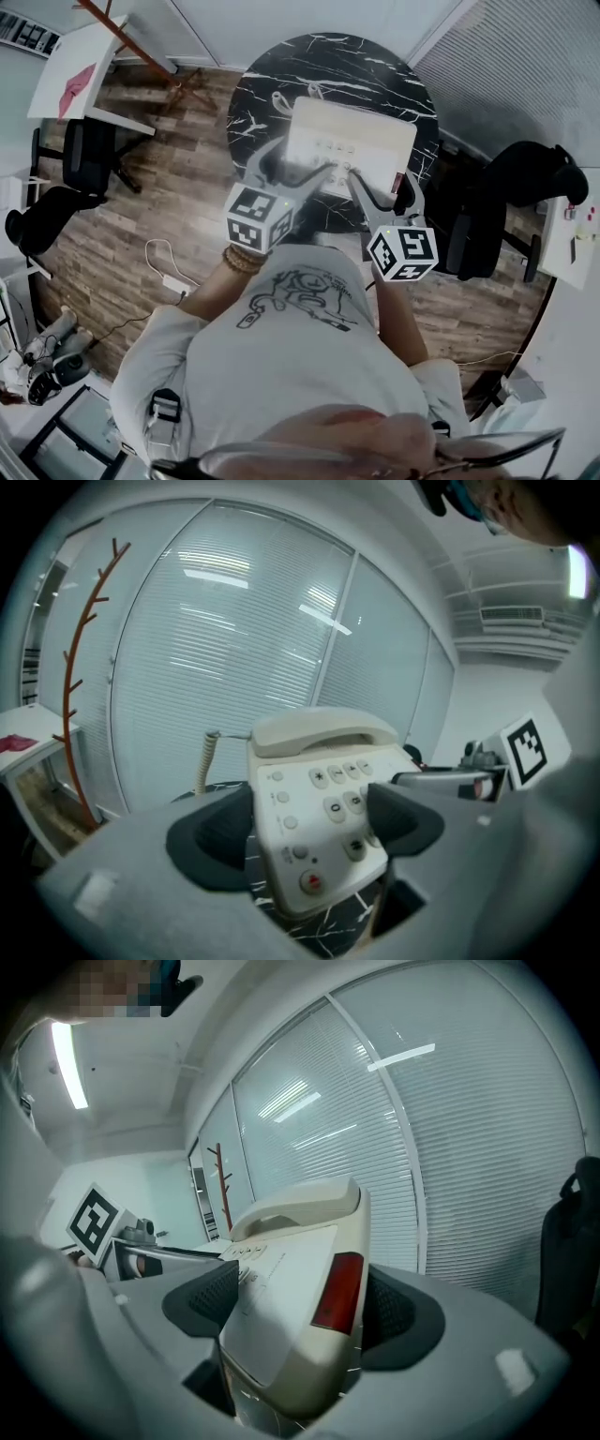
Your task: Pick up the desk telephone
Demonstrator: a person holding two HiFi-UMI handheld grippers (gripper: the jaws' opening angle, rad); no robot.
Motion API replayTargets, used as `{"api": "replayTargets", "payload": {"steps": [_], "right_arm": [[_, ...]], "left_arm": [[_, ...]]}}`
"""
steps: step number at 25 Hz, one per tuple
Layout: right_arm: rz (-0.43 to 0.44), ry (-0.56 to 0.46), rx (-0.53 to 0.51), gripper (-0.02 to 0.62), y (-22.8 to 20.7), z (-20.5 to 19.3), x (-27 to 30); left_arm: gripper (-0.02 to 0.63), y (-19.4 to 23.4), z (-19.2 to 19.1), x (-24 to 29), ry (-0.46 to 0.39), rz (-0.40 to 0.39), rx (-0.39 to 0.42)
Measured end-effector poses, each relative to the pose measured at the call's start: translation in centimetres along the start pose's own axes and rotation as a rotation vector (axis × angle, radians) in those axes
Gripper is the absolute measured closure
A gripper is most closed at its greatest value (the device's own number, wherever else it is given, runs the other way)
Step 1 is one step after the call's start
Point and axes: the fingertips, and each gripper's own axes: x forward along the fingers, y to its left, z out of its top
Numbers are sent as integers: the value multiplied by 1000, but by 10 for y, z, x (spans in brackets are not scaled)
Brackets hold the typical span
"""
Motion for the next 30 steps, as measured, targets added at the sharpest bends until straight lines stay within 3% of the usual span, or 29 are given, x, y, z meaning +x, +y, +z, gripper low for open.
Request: {"api": "replayTargets", "payload": {"steps": [12, 30], "right_arm": [[-1, -67, -42, 202, 11, 46, -15], [-5, -75, -35, 205, 11, 45, -10]], "left_arm": [[216, -14, 43, -16, -66, -3, 27], [218, -9, 43, -14, -64, 5, 29]]}}
